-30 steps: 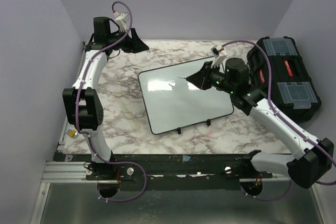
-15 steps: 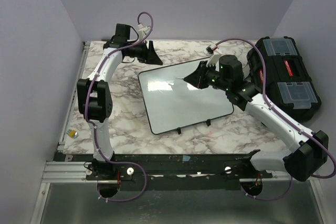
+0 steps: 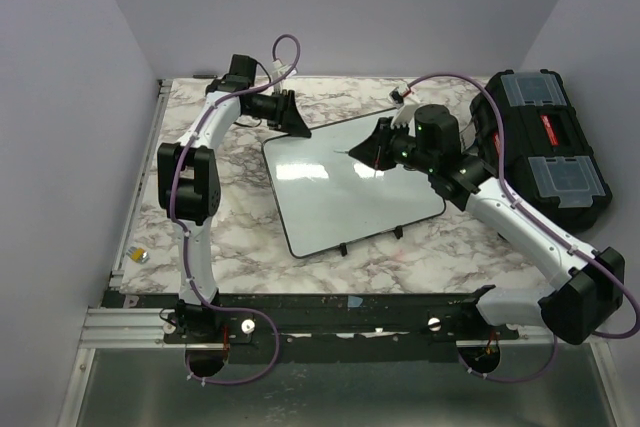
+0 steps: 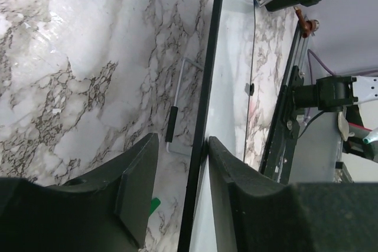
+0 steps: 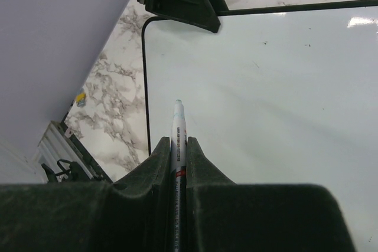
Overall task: Write a sentence on the whiteboard
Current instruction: Hold the whiteboard on the whiteboard stand.
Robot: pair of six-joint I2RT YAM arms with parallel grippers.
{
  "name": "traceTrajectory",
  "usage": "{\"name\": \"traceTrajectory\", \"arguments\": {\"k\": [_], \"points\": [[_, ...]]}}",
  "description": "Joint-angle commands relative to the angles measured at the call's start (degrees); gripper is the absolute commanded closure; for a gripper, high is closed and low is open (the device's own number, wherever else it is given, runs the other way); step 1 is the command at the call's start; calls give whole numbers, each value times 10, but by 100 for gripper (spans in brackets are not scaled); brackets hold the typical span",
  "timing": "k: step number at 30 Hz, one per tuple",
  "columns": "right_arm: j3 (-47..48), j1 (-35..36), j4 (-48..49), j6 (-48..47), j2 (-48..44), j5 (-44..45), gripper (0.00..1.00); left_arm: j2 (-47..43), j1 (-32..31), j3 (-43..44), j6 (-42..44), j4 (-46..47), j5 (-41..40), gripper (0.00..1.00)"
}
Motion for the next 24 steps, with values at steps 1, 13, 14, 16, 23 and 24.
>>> {"name": "traceTrajectory", "arguments": {"k": [1, 13, 14, 16, 23, 24], "points": [[22, 5, -18, -8, 6, 10, 99, 4, -5, 16, 44, -37, 30, 61], [22, 17, -23, -16, 15, -1, 99, 0, -5, 24, 73, -68, 74, 94], [23, 22, -24, -19, 18, 0, 99, -1, -5, 24, 71, -67, 73, 100], [28, 38, -26, -27, 22, 13, 99, -1, -5, 23, 70, -65, 73, 100], [62, 118, -42, -56, 61, 130, 99, -19, -6, 1, 64, -39, 74, 100], [66, 127, -39, -57, 66, 140, 99, -22, -6, -3, 63, -34, 73, 100]]}}
